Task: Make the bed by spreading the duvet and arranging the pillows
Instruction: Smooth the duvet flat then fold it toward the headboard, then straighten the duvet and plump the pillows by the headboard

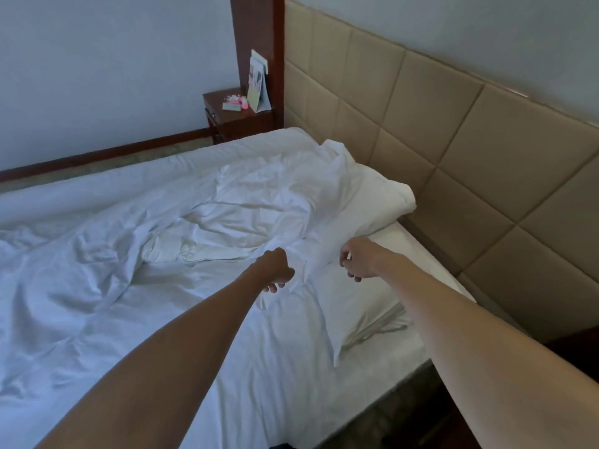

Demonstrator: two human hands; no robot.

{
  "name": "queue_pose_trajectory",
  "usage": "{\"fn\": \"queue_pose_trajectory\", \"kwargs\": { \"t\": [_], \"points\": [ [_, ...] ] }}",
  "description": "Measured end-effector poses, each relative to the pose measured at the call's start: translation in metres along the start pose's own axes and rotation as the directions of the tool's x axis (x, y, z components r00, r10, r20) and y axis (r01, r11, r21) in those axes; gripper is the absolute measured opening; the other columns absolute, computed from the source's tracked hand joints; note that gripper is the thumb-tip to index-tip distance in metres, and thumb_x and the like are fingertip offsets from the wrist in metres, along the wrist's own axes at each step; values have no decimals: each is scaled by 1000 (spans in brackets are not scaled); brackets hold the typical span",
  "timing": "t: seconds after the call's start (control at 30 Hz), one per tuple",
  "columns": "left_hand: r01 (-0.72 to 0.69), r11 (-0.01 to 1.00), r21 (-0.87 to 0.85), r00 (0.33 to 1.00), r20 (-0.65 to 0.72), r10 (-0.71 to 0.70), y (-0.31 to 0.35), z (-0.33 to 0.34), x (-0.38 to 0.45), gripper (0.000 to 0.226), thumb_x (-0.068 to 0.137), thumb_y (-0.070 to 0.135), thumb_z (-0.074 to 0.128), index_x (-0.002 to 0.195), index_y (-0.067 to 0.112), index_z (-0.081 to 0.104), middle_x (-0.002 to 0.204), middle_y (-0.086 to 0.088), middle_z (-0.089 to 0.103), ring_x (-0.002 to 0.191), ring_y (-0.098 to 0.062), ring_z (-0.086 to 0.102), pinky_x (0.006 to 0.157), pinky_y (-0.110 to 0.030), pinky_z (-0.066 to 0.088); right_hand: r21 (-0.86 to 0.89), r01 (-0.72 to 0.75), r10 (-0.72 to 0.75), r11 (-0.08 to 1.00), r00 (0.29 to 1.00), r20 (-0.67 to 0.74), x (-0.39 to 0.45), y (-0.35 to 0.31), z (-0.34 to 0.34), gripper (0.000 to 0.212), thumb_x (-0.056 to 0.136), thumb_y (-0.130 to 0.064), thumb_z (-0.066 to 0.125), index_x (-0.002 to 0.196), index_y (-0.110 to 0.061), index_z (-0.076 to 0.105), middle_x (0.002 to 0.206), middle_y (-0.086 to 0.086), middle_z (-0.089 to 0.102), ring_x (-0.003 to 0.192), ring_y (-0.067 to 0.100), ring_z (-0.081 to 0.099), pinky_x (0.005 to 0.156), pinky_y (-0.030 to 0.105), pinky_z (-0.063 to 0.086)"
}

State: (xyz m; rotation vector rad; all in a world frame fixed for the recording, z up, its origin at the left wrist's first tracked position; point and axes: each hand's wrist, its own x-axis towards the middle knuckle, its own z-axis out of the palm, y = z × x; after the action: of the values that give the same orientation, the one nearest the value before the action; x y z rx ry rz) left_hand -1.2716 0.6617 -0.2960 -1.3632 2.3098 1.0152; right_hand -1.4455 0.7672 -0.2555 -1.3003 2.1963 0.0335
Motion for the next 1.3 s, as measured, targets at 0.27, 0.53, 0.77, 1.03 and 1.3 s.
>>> {"fn": "queue_pose_trajectory", "kwargs": {
  "t": [0.27,0.53,0.77,1.03,1.3],
  "points": [
    [95,995,36,995,-36,-94,31,-12,87,16,80,8,45,87,5,58,75,-6,69,65,-23,72,73,-39,61,-277,126,-121,953,992,37,103,18,-59,22,93,-10,45,102,-15,64,94,6,68,81,21,71,75,32,54],
    [205,979,5,967,-153,-202,45,-9,172,27,89,29,56,107,9,53,110,-8,59,100,-29,60,85,-38,46,-446,307,-283,841,952,121,225,35,-74,31,91,-14,56,122,-20,53,124,4,51,112,25,54,85,33,44],
    [238,969,-60,949,-197,-246,52,12,256,66,87,42,62,141,15,34,136,-8,48,127,-28,45,103,-46,37,-748,520,-582,412,782,223,341,33,-61,63,88,-24,63,145,-25,35,158,0,19,150,21,9,118,45,17],
    [287,956,-53,929,-229,-292,70,53,323,104,79,50,70,155,20,5,160,-2,11,145,-26,14,113,-49,25,-731,548,-650,406,735,190,385,76,-41,25,93,-5,53,113,-13,65,114,1,62,110,24,56,99,39,36],
    [165,954,250,919,-391,-56,207,53,372,23,99,23,46,120,19,53,115,-6,65,104,-30,63,83,-36,45,-671,385,-529,634,848,-14,372,186,-118,11,79,-8,71,90,-12,69,91,5,65,89,25,64,66,32,51]
  ]
}}
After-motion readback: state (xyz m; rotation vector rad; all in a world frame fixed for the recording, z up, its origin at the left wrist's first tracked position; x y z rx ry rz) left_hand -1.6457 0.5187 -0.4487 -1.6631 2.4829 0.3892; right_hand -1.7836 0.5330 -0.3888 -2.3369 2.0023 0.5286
